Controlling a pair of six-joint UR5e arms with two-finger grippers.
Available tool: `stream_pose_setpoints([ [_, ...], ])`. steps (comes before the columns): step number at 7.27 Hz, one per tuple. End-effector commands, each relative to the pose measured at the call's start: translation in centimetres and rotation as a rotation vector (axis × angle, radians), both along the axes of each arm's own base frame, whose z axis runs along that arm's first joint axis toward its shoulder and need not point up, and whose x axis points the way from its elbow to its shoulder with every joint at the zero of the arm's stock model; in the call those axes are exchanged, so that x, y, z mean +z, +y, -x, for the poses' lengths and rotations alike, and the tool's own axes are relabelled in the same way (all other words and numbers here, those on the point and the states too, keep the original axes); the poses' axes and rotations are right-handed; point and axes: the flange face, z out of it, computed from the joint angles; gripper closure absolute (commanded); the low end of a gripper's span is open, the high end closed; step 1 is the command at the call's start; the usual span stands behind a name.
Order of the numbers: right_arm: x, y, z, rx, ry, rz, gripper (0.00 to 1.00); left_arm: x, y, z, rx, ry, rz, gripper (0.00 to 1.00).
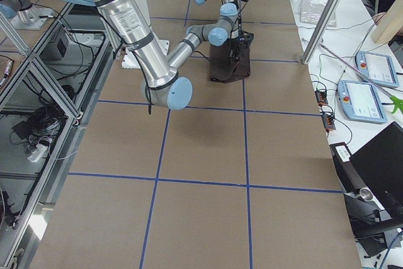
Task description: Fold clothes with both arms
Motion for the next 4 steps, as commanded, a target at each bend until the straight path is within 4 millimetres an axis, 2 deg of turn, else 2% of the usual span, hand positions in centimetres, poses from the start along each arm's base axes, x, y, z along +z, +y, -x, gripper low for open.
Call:
stream_pose_setpoints([
  [1,0.5,-7.4,-5.7,-0.019,-0.058,-0.005,0.00,0.5,-4.2,2.8,-0.059,-0.025,-0.081,0.46],
  [2,0.8,-7.9,-7.1,-0.023,-0.064,-0.005,0.00,0.3,-3.8,3.7,-0.059,-0.016,-0.094,0.46],
  [3,2.0,-6.6,-8.1,-0.032,-0.073,-0.006,0.00,1.3,-1.8,5.2,-0.015,-0.008,-0.109,0.47],
  [4,4.4,-5.8,-10.0,-0.052,-0.070,-0.007,0.00,2.2,-0.8,8.7,0.094,-0.031,-0.180,0.47],
])
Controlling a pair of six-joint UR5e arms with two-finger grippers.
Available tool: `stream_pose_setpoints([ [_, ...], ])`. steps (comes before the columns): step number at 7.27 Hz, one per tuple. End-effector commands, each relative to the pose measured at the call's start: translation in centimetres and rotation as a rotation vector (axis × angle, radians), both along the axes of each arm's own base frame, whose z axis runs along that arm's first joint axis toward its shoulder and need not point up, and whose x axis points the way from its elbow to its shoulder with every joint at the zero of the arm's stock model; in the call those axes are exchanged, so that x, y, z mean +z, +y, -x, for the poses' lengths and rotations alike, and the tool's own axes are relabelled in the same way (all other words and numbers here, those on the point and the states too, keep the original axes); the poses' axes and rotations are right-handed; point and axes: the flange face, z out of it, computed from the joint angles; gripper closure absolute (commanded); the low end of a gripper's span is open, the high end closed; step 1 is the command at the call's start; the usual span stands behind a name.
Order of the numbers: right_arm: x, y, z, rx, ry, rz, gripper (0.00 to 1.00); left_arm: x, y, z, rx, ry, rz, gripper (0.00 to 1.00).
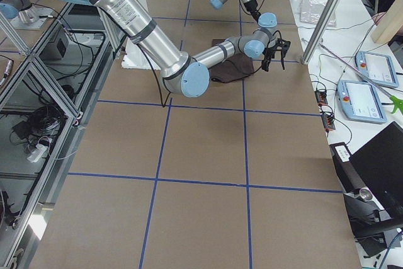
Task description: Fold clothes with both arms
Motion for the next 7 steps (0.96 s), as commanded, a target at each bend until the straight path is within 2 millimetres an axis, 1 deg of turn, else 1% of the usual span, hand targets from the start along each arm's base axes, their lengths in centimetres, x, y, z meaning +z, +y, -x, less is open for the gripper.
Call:
stream_pose_setpoints([
  [1,5.8,0.3,-6.9,-0.080,0.009,-0.029,0.00,4.3,2.0,9.0,0.202,-0.086,-0.138,0.47],
  [2,11.2,-0.5,-14.5,-0.156,0.036,-0.093,0.00,8.9,0.7,17.4,0.303,-0.180,-0.228,0.47],
  [3,17.1,-0.5,-22.2,-0.229,0.066,-0.161,0.00,13.8,-0.6,27.0,0.378,-0.283,-0.319,0.47],
  [4,20.3,-0.1,-27.8,-0.287,0.065,-0.194,0.00,18.7,-1.0,33.4,0.437,-0.350,-0.356,0.47],
  [5,21.8,0.8,-33.2,-0.327,0.053,-0.206,0.00,20.3,-1.1,38.6,0.463,-0.358,-0.340,0.47],
  [6,22.1,1.9,-36.2,-0.367,0.082,-0.181,0.00,22.3,-1.3,42.1,0.496,-0.358,-0.227,0.47],
  [7,22.8,2.7,-39.2,-0.436,0.141,-0.187,0.00,23.6,-1.2,43.2,0.551,-0.381,-0.179,0.46],
])
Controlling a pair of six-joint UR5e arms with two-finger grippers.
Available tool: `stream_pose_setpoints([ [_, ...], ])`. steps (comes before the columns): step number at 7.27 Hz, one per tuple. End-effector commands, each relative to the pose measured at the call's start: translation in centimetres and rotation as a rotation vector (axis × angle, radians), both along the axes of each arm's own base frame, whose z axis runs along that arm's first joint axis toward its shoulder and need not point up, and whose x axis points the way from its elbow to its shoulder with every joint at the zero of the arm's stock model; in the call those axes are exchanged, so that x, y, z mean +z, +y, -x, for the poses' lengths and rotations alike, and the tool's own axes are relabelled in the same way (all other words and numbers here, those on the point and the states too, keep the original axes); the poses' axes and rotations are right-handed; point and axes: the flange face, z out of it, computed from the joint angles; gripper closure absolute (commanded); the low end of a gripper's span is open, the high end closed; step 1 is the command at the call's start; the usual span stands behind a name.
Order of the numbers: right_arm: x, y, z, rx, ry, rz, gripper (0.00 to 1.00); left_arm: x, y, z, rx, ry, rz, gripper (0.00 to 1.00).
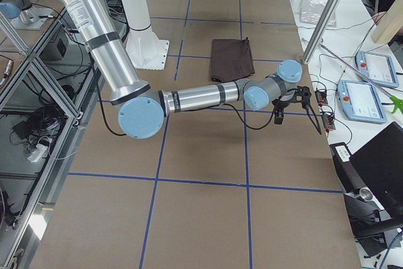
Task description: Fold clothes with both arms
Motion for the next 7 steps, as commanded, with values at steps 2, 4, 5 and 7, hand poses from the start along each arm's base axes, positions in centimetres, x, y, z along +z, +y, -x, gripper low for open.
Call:
stream_pose_setpoints([
  [2,0.5,2.5,-7.6,-0.098,0.078,-0.022,0.00,3.3,2.7,5.4,0.062,-0.060,0.138,0.42],
  [4,1.8,5.1,-7.5,-0.105,0.103,0.004,0.00,1.3,7.7,5.8,0.061,-0.063,0.223,0.36],
  [5,3.4,7.5,-7.6,-0.109,0.110,0.018,0.00,3.3,9.4,5.9,0.061,-0.068,0.265,0.36],
  [7,5.1,10.8,-7.7,-0.113,0.134,0.034,0.00,5.7,14.5,5.9,0.075,-0.059,0.278,0.34],
])
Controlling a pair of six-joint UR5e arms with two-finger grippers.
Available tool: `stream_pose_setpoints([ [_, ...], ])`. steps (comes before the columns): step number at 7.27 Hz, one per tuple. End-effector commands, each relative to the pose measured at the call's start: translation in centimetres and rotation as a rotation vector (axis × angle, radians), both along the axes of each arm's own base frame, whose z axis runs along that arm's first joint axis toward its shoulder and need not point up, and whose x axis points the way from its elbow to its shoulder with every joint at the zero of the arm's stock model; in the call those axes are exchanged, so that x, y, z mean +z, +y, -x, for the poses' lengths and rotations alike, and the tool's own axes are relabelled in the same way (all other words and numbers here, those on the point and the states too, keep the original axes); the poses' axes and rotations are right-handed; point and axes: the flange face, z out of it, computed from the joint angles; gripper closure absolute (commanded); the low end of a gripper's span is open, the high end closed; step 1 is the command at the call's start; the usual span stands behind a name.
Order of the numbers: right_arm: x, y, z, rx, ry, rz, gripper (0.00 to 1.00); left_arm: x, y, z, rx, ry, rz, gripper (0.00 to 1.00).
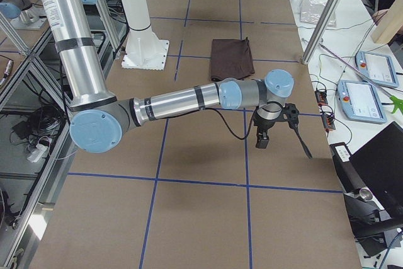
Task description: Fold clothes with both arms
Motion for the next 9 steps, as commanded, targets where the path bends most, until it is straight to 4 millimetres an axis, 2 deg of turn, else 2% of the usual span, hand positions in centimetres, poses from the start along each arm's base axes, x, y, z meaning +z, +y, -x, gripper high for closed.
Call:
stream_pose_setpoints([
  [1,2.1,3.1,-0.3,-0.001,0.013,0.029,0.00,0.6,5.1,0.4,0.005,0.020,-0.019,0.34],
  [2,3.1,5.4,-0.6,0.000,0.020,0.038,0.00,1.6,7.2,0.5,0.004,0.020,0.001,0.00],
  [3,3.6,6.7,-0.8,0.000,0.022,0.042,0.00,0.0,7.1,0.5,-0.001,-0.001,-0.031,0.00],
  [4,3.9,7.3,-0.7,0.000,0.011,0.054,0.00,-0.1,6.4,0.5,-0.002,-0.003,-0.039,0.00],
  [5,3.8,7.1,-0.7,0.002,0.009,0.053,0.00,-1.2,6.1,0.3,0.001,0.008,-0.061,0.00],
  [6,4.6,7.8,-0.8,0.000,0.010,0.063,0.00,-1.6,6.0,0.5,-0.004,-0.003,-0.068,0.00],
  [7,2.6,7.5,-0.7,0.008,0.004,0.035,0.00,-2.0,6.0,0.4,-0.001,0.008,-0.078,0.00],
  [9,3.5,7.8,-0.7,0.000,0.014,0.041,0.00,-2.2,5.9,0.3,-0.002,0.007,-0.080,0.00],
])
